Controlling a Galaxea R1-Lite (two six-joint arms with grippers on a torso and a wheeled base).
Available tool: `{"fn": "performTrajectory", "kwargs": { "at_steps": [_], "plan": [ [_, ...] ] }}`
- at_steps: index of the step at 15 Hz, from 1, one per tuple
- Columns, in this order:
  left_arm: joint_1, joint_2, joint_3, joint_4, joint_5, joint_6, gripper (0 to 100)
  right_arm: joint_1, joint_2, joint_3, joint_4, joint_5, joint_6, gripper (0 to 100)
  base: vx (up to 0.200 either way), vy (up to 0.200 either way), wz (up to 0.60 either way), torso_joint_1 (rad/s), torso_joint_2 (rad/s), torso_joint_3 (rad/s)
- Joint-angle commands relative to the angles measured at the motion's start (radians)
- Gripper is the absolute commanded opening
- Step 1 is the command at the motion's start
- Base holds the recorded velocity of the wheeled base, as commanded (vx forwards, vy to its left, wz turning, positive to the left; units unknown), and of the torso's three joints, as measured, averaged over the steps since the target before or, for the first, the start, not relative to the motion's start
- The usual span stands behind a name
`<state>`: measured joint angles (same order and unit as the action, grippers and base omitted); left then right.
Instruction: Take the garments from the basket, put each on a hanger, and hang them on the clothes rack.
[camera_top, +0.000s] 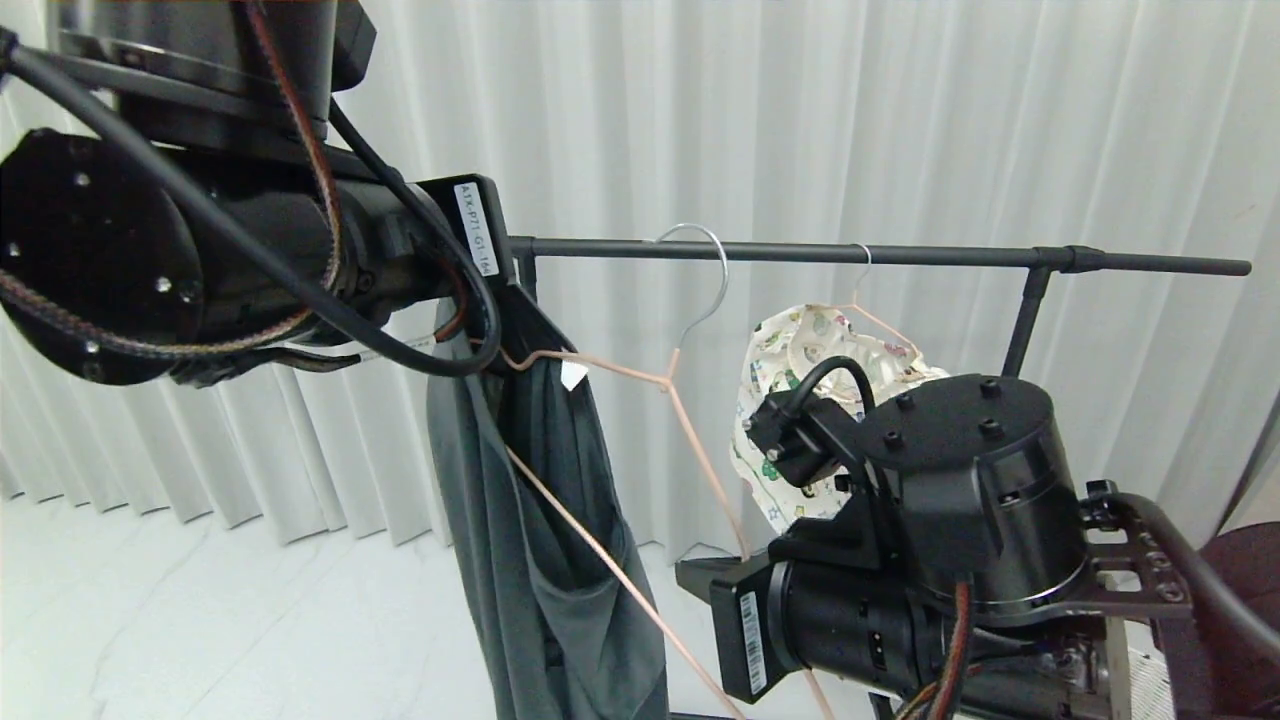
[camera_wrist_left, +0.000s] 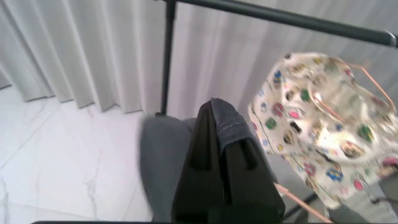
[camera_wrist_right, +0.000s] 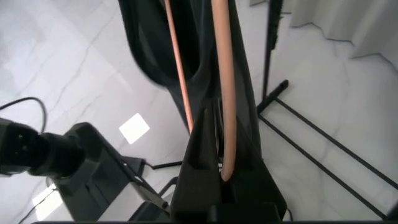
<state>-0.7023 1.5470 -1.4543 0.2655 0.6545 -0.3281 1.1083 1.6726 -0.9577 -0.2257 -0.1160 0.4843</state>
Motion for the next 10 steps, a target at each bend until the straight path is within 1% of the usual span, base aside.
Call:
{"fn": "performTrajectory", "kwargs": {
  "at_steps": [1, 3, 7, 8, 10],
  "plan": [
    [0.030, 0.018, -0.015, -0.002, 0.001, 0.003, 0, -0.008, -0.030, 0.016, 0.022, -0.017, 0.000, 0, 0.000, 0.000, 0.00, 0.000, 0.00, 0.000],
    [0.030, 0.018, -0.006, -0.002, 0.004, 0.000, 0, -0.025, -0.028, 0.011, 0.025, -0.062, 0.000, 0, 0.000, 0.000, 0.00, 0.000, 0.00, 0.000],
    [0.020, 0.028, -0.008, -0.002, 0.004, -0.003, 0, -0.033, -0.024, 0.005, 0.023, -0.119, 0.000, 0, 0.000, 0.000, 0.00, 0.000, 0.00, 0.000],
    [-0.003, 0.031, -0.012, -0.003, 0.004, -0.022, 0, -0.033, -0.019, -0.010, 0.023, -0.125, 0.000, 0, 0.000, 0.000, 0.00, 0.000, 0.00, 0.000],
    [-0.080, 0.031, -0.009, -0.002, 0.004, -0.071, 0, -0.030, 0.004, -0.046, 0.022, -0.126, 0.000, 0, 0.000, 0.000, 0.00, 0.000, 0.00, 0.000]
  ]
}}
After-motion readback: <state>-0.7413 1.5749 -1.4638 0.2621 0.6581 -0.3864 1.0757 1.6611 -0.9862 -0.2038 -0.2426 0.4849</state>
